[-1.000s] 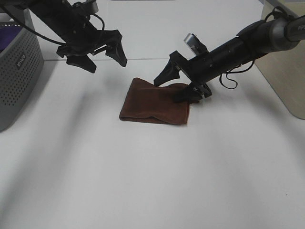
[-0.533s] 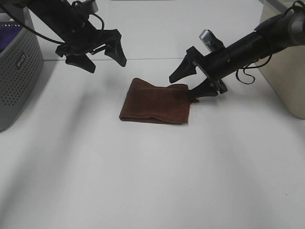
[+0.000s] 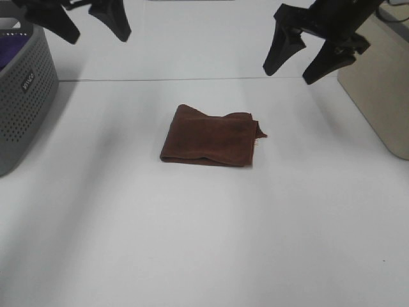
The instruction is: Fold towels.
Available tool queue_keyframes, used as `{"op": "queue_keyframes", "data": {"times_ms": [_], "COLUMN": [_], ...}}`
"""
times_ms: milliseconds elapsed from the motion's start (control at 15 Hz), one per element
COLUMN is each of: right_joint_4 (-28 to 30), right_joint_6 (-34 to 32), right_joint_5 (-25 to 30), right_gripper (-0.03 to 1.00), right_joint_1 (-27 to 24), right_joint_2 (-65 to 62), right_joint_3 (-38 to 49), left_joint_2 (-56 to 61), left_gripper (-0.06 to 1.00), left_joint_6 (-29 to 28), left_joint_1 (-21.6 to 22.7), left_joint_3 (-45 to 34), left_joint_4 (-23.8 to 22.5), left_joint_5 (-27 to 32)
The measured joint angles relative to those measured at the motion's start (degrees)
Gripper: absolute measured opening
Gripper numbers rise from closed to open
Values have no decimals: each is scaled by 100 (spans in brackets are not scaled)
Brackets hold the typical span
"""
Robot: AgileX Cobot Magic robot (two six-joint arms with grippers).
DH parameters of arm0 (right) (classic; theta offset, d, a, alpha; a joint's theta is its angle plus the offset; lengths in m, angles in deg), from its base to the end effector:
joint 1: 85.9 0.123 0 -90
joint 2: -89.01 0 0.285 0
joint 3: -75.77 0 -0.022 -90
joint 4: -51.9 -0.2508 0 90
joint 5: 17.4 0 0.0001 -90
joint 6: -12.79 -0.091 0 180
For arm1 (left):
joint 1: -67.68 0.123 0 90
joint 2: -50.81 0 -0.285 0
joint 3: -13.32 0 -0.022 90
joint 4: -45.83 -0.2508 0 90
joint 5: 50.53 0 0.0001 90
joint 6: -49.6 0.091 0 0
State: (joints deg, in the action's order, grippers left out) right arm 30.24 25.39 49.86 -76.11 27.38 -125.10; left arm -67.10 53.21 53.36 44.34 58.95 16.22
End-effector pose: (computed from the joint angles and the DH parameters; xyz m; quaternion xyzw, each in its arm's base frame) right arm 0.4003 0.1005 0.2809 -0.1409 0.9645 0.1781 0.1346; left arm 0.4050 -0.1230 0.3310 0.1310 0.9586 -0.1331 0.2150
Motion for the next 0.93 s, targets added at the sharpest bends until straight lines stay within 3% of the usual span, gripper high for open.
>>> {"op": "queue_keyframes", "data": {"times_ms": [267,400,600,667,933], "right_joint_4": [1020,1352,1541,1650,1713], "right_joint_6": [-710,-1037,-1261,-1261,-1261], "right_joint_5": [52,92,97,109,109], "right_gripper": [80,80,80,80,80], "right_joint_1": [539,785,928,928,934], "right_joint_2": [-1186,-1839,-2859,-3518,-4681], "right_joint_3": [653,1140,2028,2699,4097], "left_joint_2": [1152,2108,3627,4647,6423], "left_gripper": [85,85,85,85,85], "left_joint_6": [-516,-625,-722,-756,-756], "left_joint_1": [-6,-6,-6,-6,-6], "left_joint_3": [-143,-768,-2384,-3741,-5661], "left_joint_4": [-1117,-1404,-1438,-1438,-1438], "left_joint_5": [241,241,264,241,46]}}
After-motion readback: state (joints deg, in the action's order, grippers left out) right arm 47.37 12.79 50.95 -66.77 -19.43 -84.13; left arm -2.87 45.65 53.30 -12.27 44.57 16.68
